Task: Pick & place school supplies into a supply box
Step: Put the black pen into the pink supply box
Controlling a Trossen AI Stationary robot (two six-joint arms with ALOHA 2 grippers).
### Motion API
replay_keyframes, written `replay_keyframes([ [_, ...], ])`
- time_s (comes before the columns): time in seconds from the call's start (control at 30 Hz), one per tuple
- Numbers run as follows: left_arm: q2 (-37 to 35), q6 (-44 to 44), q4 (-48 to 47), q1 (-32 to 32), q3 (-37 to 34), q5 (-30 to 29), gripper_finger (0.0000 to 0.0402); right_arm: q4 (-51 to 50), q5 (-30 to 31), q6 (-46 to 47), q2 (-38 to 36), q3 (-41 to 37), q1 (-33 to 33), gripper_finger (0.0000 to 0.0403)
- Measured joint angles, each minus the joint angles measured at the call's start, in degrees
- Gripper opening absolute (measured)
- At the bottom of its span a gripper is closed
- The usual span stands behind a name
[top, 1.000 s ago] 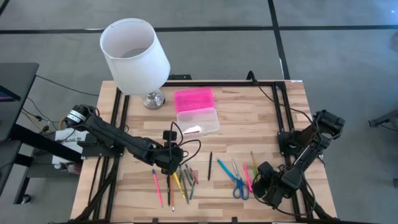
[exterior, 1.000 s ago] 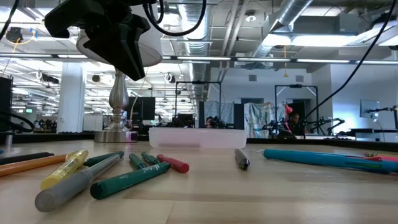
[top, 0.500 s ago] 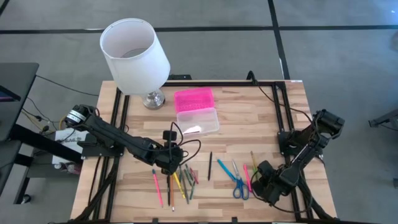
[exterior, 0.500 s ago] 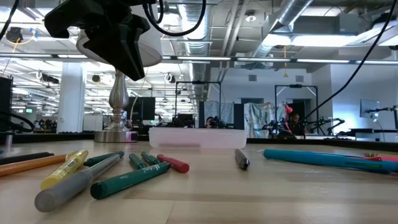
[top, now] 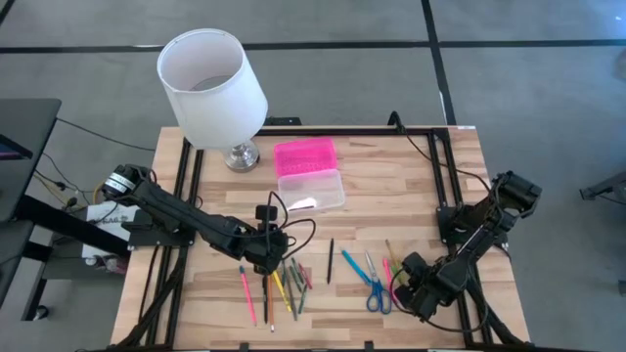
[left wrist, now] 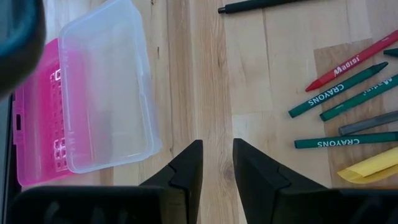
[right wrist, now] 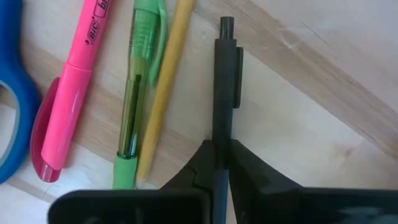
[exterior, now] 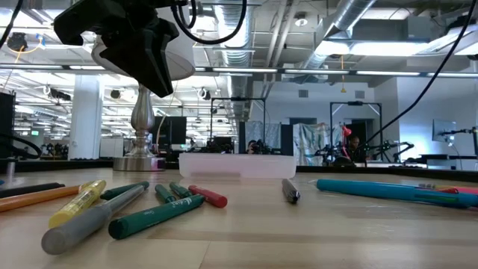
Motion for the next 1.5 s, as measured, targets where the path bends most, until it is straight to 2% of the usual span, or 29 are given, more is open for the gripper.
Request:
replay_keyframes([
  [0.13,0.0,0.0,0.01,0.02,0.0,0.01,0.0083,-0.1,0.06,-0.16,0.03,0.0,0.0,0.0024],
  [0.3,0.0,-0.02,0.01,0.02,0.0,-0.02,0.0083,-0.69,0.39,-1.09,0.06,0.0,0.0,0.0007],
  [0.67,0.0,-0.02,0.01,-0.01,0.0,-0.04,0.0083,-4.74,2.94,-2.55,-0.32,-0.17,0.0,0.0004],
  [0.97,0.0,-0.07,0.01,-0.01,0.0,-0.32,0.0083,-16.81,8.22,-9.74,-0.43,6.52,-3.21,0.0004],
  [1.13,0.0,-0.9,-0.02,-0.01,0.0,-0.32,0.0083,-22.49,18.76,-20.33,-0.53,12.02,-7.52,0.0005],
  [1.27,0.0,-1.0,-0.04,-0.03,0.0,-0.32,0.0083,-21.41,29.27,-35.12,-0.57,15.24,-13.76,0.0005],
  [1.37,0.0,-1.19,-0.5,-0.35,0.0,-0.33,0.0083,-16.31,33.88,-48.5,-0.6,16.37,-20.13,0.0006],
  [1.5,0.0,-3.56,-2.68,-1.81,0.0,-0.83,0.0083,-4.07,34.63,-68.36,-0.6,16.48,-29.27,0.0007],
])
